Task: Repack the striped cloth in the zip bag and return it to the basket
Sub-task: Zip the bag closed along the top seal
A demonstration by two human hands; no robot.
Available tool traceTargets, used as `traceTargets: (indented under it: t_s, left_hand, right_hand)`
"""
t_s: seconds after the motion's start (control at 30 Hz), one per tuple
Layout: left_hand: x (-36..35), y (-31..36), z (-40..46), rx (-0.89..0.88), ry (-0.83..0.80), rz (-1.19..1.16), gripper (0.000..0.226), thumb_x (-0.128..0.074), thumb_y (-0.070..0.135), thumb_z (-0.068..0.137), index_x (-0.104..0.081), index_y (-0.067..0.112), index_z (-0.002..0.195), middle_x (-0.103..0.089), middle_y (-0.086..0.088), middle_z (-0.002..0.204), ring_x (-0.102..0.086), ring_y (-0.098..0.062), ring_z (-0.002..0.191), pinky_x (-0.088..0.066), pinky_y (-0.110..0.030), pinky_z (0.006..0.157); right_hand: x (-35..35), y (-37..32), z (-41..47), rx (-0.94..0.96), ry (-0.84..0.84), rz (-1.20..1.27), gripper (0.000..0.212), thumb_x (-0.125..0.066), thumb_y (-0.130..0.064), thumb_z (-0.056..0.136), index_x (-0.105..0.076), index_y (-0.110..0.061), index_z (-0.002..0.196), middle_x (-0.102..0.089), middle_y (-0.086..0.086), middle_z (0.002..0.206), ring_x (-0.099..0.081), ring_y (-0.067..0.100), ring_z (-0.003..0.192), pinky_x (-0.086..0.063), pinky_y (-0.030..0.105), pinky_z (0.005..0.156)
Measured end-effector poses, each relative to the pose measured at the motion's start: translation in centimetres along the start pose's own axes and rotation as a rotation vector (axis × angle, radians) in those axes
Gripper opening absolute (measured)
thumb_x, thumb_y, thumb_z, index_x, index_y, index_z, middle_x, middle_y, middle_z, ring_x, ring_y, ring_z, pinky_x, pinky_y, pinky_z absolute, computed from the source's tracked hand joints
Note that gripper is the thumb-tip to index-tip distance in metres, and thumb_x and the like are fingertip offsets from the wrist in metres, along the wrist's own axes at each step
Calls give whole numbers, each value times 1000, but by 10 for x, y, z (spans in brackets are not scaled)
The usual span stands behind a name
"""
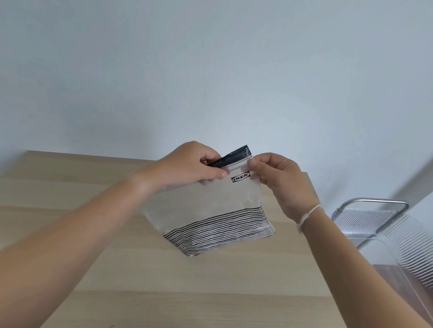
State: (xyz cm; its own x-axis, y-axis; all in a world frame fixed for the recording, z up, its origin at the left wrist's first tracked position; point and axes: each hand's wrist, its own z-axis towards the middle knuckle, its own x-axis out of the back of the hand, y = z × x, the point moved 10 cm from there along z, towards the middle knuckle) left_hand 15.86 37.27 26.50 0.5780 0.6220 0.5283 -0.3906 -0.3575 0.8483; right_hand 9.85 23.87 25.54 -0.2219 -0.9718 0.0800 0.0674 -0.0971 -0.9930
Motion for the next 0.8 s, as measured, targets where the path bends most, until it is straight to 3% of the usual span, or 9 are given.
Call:
traceTargets:
  t_s: [0.1, 0.23, 0.53, 0.8]
  left_hand:
    - [-1, 2, 1, -1, 12, 11, 2, -72, 26, 74, -72, 24, 74, -71, -16, 81, -62, -8, 63, -54, -26, 69]
    - [1, 5, 2, -10, 39, 4, 8, -73, 25, 74, -71, 25, 67, -61, 11, 55, -60, -1, 55, -46, -10, 54]
    - [-3, 2, 3, 14, 19, 11, 8, -74, 21, 74, -69, 21, 68, -59, 16, 50, -56, 1, 51, -44, -8, 51]
    - [-4, -1, 6, 33, -13, 87, 11, -74, 24, 74, -69, 14, 76, -61, -5, 66, -56, -6, 54, -43, -8, 52]
  right_hand:
    - [-5, -4, 0, 35, 0, -5, 12, -64, -15, 82, -65, -19, 71, -72, -6, 70, -59, 4, 62, -49, 16, 67]
    - [-9, -8, -2, 74, -6, 25, 17, -63, -8, 82, -63, -19, 69, -70, -9, 64, -59, 2, 59, -48, 12, 63]
    - [-9, -4, -6, 92, -2, 9, 19, -64, -7, 80, -63, -21, 69, -70, -9, 63, -58, 5, 61, -48, 13, 64]
    - [-11, -5, -7, 104, -7, -35, 16, -63, -6, 81, -60, -17, 70, -66, -11, 57, -55, 4, 59, -44, 10, 62]
